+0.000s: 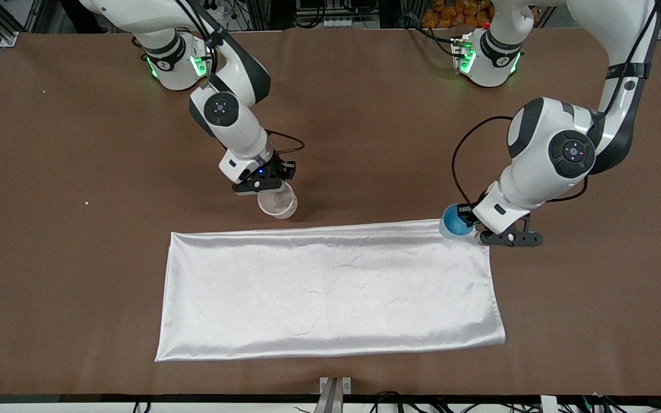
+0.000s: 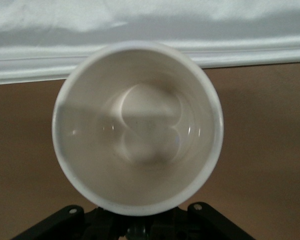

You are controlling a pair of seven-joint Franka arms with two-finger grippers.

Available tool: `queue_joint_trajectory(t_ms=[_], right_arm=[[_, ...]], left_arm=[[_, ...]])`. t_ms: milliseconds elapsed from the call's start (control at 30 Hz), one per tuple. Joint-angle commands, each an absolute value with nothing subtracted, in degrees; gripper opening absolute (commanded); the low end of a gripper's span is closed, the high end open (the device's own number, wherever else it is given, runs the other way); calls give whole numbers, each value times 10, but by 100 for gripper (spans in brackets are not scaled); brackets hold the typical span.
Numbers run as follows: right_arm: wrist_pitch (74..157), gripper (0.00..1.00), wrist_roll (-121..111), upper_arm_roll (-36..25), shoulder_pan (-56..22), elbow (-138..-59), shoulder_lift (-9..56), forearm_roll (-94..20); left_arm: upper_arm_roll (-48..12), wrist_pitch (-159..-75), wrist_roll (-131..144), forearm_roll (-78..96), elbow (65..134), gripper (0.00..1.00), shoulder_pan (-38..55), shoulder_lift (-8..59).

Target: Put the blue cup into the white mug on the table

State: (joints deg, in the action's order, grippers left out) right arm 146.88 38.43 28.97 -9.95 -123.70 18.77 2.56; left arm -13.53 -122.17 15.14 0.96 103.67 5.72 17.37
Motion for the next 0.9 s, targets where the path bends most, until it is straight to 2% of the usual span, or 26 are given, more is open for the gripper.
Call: queue_joint_trajectory(t_ms=[0,300,867], right_arm=[[1504,0,446,292,-137,-1265,165,25],[1533,0,490,290,-177,-1281,167,33],[1556,0,507,280,-192,-1283,196,49]], left_arm=[[-155,-1205,170,-2,1049,0,54,156],[-156,-1206,206,-24,1044,0,81,170],[-156,-1219,228,-62,1034,0,84,202]])
